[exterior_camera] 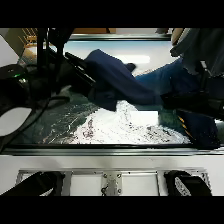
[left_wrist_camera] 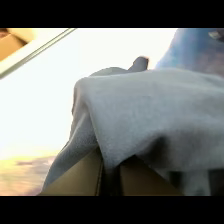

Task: Fold the clothes and pants, and hang the long-sleeved shirts on hangers.

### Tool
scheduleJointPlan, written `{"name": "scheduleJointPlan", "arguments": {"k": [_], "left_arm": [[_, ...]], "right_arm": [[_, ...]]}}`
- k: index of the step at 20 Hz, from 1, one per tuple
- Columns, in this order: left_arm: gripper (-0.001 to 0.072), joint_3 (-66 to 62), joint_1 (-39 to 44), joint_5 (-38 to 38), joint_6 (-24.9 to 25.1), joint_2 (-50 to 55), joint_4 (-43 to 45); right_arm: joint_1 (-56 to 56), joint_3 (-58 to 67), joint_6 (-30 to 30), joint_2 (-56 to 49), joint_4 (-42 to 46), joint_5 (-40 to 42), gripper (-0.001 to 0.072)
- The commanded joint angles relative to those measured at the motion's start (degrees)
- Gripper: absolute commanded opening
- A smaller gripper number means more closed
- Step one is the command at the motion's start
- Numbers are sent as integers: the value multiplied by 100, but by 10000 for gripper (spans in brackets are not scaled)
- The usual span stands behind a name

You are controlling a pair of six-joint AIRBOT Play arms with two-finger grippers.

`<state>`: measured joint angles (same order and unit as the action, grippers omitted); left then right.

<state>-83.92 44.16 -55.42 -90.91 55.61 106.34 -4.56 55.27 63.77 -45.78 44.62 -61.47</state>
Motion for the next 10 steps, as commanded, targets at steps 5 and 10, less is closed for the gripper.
{"name": "scheduleJointPlan", "arguments": {"k": [5, 10], "left_arm": [[87, 1403, 210, 105, -1322, 758, -7], [683, 1373, -459, -501, -2031, 1241, -17]], "right_arm": [[-1414, 186, 162, 382, -74, 212, 13], [-1565, 184, 160, 387, -76, 92, 13]]}}
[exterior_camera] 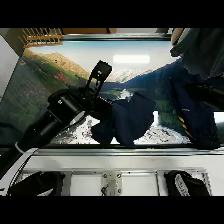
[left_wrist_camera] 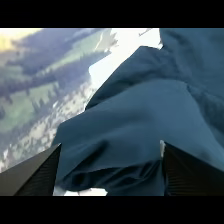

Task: Fold the clothes and pants, and hang the long-sleeved shirts on hangers.

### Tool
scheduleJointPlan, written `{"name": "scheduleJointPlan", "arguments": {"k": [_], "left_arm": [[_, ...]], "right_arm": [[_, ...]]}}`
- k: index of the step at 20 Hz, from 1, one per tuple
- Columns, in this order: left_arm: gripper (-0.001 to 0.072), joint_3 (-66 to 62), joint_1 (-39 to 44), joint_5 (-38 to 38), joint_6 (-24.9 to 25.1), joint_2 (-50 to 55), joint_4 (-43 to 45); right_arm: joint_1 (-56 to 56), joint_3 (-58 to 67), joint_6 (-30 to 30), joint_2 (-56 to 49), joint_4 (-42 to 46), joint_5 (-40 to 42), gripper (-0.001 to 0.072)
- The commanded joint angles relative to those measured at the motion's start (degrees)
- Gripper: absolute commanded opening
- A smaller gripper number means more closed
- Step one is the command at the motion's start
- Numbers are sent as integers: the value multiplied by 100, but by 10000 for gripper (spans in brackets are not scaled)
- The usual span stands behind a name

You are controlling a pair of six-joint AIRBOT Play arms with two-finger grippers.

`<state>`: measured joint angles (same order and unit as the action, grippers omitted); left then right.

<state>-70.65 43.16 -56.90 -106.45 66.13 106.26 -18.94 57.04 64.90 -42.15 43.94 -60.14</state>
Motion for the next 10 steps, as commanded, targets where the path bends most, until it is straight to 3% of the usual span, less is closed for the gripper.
{"name": "scheduleJointPlan", "arguments": {"k": [1, 7, 10], "left_arm": [[684, 118, -667, -372, -551, 74, -157], [683, 2129, -3080, 168, -490, -529, -2898], [683, 2979, -3814, 356, 822, -271, -4896]], "right_arm": [[-127, 7, 46, 24, -7, -61, 14], [-127, 0, 46, 17, -7, -190, 13], [-127, 0, 46, -35, -9, -216, 13]]}}
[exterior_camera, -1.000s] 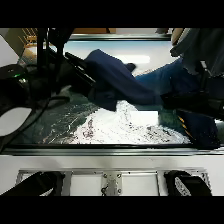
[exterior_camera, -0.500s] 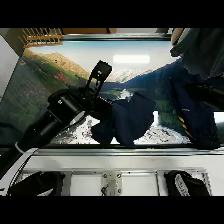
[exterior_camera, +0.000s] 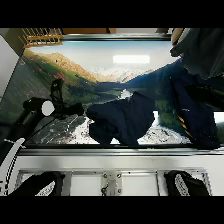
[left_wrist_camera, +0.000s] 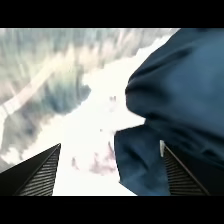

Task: Fold the clothes and pants, and hang the long-sleeved shirts on hangers.

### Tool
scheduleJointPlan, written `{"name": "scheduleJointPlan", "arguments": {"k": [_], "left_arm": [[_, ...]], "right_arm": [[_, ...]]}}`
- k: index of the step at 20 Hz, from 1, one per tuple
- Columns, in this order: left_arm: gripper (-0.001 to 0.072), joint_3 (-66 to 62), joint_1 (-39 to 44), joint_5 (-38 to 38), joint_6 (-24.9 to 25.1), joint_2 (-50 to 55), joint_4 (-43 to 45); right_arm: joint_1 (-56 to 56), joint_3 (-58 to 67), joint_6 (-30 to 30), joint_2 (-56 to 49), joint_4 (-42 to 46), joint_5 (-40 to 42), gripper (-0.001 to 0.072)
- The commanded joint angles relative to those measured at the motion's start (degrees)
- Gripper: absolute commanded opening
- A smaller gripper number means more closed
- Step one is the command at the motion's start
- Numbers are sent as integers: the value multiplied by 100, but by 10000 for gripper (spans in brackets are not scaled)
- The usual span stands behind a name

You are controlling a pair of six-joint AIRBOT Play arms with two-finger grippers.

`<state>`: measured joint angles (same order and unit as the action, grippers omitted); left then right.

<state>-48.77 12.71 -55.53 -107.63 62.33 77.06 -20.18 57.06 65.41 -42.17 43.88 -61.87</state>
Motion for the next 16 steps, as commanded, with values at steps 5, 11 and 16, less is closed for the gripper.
{"name": "scheduleJointPlan", "arguments": {"k": [5, 11, 16], "left_arm": [[683, 1362, -457, 354, 1869, 1008, -3230], [683, 503, 564, 562, 1897, 1952, -3563], [14, -114, 717, 553, 1869, 2299, -3272]], "right_arm": [[-2, -2, -4, -173, -13, -358, 13], [-2, -2, -4, -254, -17, -623, 13], [-2, -7, 4, -313, 229, -619, 13]]}}
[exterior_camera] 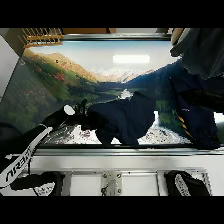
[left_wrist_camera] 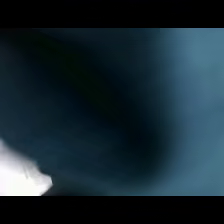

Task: Fold the clothes and pants, and hang the long-sleeved shirts on hangers.

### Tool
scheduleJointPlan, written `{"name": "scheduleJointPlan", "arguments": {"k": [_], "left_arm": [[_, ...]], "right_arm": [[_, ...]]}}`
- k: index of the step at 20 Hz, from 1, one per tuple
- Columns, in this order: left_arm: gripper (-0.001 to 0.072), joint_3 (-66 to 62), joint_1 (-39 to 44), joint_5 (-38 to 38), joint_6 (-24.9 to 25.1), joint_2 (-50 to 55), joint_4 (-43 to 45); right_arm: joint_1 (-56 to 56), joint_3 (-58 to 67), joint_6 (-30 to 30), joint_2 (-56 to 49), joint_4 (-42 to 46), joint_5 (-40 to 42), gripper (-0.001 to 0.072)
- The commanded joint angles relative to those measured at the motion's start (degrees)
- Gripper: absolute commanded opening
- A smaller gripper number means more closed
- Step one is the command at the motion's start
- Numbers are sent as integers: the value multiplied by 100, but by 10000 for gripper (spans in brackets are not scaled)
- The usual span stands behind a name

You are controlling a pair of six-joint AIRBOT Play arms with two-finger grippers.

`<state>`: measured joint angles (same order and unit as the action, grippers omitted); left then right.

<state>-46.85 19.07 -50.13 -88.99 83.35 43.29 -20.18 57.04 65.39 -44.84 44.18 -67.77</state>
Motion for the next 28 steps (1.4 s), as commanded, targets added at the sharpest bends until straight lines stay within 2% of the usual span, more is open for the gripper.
{"name": "scheduleJointPlan", "arguments": {"k": [1, 4, 5, 6, 7, 8, 14, 19, 20, 21, 22, 23, 24, 28], "left_arm": [[14, -422, -39, -114, 7, 186, 184], [13, -621, -494, -271, 7, -131, 597], [13, -616, -629, -271, 9, -284, 704], [13, -616, -732, -280, 7, -374, 778], [13, -616, -857, -328, 9, -509, 848], [14, -616, -927, -354, 9, -570, 870], [13, -616, -953, -326, 9, -636, 968], [13, -616, -955, -321, 9, -636, 970], [13, -616, -953, -321, 9, -638, 970], [13, -616, -955, -321, 9, -636, 970], [13, -616, -955, -323, 9, -638, 970], [13, -616, -957, -323, 11, -638, 981], [12, -621, -1010, -323, 7, -671, 1062], [12, -1091, -1480, -555, -109, -1464, 2273]], "right_arm": [[-2, -7, 157, -118, 472, -17, 13], [-2, -175, 1040, -549, 1502, 96, 14], [-2, -332, 1228, -765, 1714, 227, 19], [-2, -459, 1224, -944, 1755, 321, 54], [9, -699, 1226, -1362, 1690, 494, 415], [33, -820, 1224, -1685, 1596, 632, 606], [929, -903, 1093, -3563, 721, 1344, 612], [1982, -901, 1091, -4113, 503, 1805, 611], [2096, -901, 1093, -4113, 503, 1908, 610], [2184, -883, 1093, -4111, 503, 1980, 576], [2218, -855, 1091, -4111, 505, 1996, 359], [2214, -800, 1091, -4098, 509, 1971, 38], [2175, -719, 1095, -4039, 557, 1939, 11], [1679, 378, 1097, -3202, 1589, 1200, 11]]}}
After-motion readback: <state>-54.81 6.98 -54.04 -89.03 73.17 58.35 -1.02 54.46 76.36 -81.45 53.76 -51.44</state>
